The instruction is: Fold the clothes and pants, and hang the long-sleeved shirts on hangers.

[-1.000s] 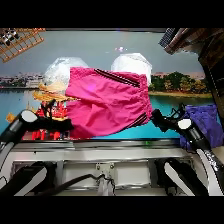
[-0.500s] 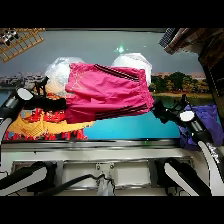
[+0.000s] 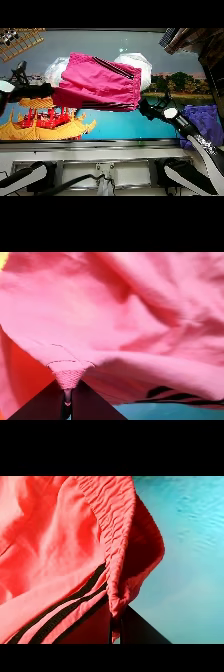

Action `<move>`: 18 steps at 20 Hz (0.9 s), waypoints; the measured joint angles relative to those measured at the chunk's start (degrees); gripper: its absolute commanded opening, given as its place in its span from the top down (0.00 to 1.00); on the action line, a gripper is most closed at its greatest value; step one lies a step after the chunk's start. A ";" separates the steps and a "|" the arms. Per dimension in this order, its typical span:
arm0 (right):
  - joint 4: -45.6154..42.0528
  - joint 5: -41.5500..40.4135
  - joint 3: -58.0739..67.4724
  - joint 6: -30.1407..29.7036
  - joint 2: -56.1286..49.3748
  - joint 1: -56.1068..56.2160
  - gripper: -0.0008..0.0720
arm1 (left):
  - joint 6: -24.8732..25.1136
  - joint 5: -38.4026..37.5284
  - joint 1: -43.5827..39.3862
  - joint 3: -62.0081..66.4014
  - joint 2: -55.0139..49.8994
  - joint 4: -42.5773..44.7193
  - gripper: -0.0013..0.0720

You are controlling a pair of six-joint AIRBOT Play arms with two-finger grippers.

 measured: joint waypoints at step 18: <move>-13.84 31.17 42.05 0.04 21.24 1.05 0.94 | 8.28 0.33 1.84 28.41 31.19 -2.29 0.98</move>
